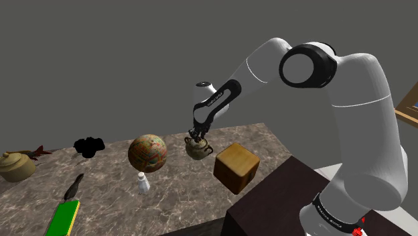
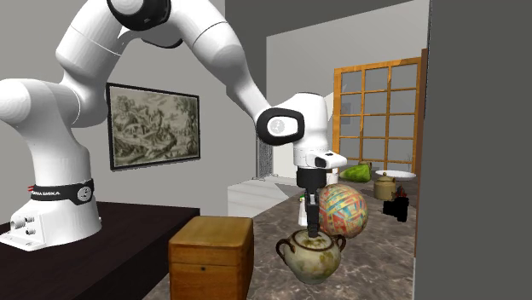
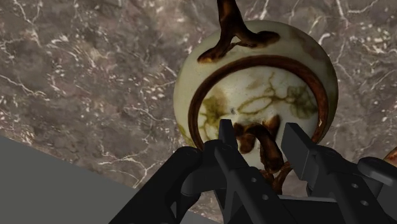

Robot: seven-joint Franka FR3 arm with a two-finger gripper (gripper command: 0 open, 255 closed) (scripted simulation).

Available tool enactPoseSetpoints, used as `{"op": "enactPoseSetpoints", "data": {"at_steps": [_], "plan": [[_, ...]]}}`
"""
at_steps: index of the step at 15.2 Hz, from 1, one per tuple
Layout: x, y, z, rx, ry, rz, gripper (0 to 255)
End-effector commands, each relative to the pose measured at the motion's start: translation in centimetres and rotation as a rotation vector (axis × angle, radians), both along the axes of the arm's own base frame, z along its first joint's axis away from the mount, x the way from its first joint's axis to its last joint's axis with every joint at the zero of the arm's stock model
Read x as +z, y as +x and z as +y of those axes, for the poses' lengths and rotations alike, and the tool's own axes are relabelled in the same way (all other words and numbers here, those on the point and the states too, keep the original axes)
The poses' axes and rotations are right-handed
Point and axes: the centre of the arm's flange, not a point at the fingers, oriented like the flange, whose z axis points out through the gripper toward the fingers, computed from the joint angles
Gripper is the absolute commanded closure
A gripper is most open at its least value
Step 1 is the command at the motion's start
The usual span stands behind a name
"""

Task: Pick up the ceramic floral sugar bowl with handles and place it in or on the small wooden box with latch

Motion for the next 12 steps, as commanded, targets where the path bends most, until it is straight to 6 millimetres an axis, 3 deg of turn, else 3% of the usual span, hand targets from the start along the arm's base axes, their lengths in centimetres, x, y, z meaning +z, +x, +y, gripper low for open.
{"op": "enactPoseSetpoints", "data": {"at_steps": [1,3,12], "plan": [[0.0,0.0,0.0,0.000,0.000,0.000,255],[0.0,0.0,0.0,0.000,0.000,0.000,255],[4.7,0.0,0.0,0.000,0.000,0.000,255]]}}
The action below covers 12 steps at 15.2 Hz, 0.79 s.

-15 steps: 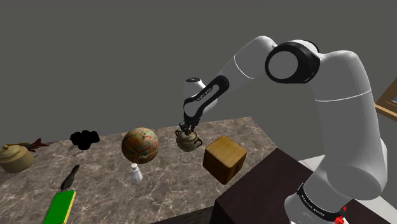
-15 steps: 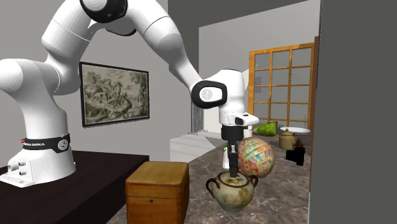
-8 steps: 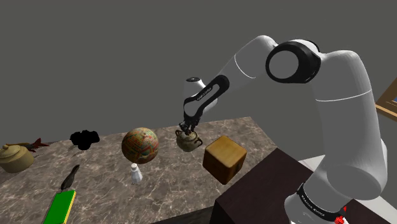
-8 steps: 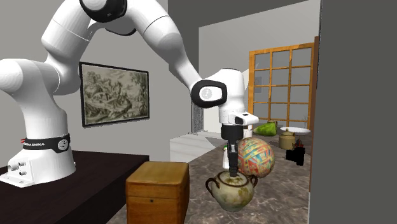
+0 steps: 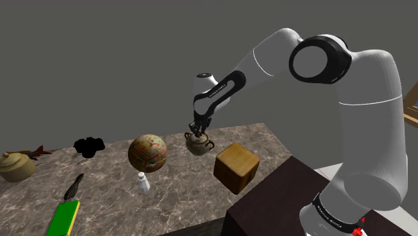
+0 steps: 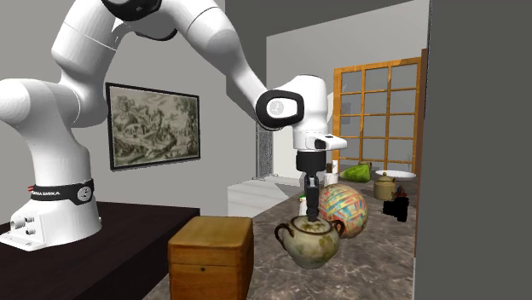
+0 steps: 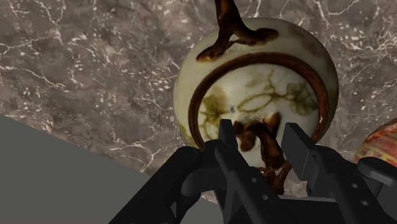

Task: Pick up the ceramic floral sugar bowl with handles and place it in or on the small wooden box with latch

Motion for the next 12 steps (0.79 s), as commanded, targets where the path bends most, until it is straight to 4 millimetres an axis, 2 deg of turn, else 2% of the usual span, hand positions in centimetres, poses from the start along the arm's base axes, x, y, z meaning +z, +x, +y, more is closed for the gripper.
{"op": "enactPoseSetpoints", "data": {"at_steps": [1,12], "plan": [[1.1,0.1,0.0,0.000,0.000,-0.002,255],[6.9,0.1,0.0,0.000,0.000,-0.002,255]]}}
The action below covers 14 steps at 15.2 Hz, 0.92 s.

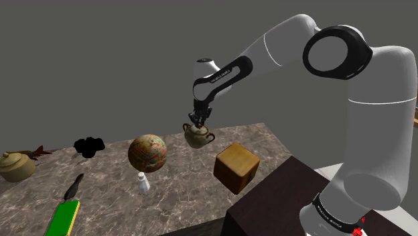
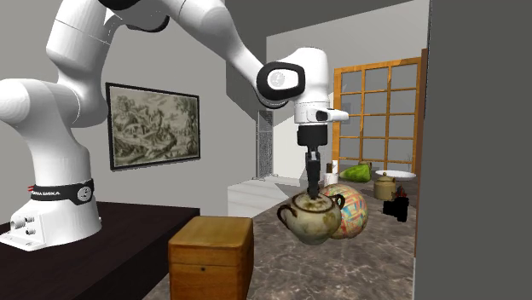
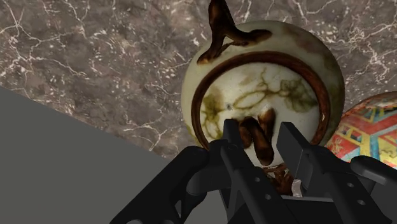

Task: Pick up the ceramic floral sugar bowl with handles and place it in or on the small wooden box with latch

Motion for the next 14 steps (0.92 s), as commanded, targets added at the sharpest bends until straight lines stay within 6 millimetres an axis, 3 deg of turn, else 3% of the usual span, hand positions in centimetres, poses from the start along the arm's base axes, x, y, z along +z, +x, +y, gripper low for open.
{"op": "enactPoseSetpoints", "data": {"at_steps": [1,14], "plan": [[1.1,-0.1,0.0,0.000,0.000,-0.002,255],[8.0,-0.1,0.0,0.000,0.000,-0.002,255]]}}
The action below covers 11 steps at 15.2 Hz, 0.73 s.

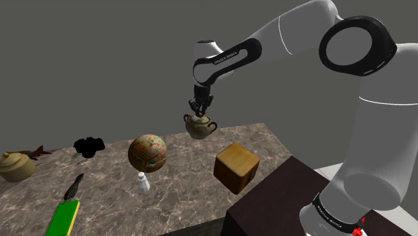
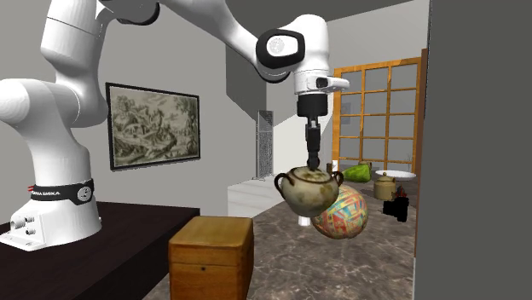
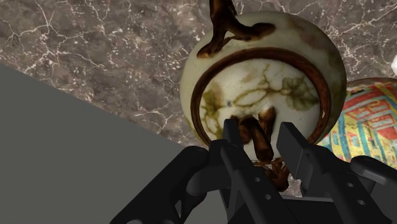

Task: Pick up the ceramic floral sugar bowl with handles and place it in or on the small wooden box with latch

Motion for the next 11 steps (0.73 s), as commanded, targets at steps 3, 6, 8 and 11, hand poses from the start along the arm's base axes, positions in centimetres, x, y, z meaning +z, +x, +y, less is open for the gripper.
{"op": "enactPoseSetpoints", "data": {"at_steps": [3,6,8,11], "plan": [[2.3,0.1,0.0,0.000,0.000,-0.002,255],[3.9,0.1,0.0,0.000,0.000,-0.002,255],[4.6,0.0,0.0,0.000,0.000,-0.002,255],[5.5,-3.6,-1.2,0.000,0.000,-0.002,255]]}}
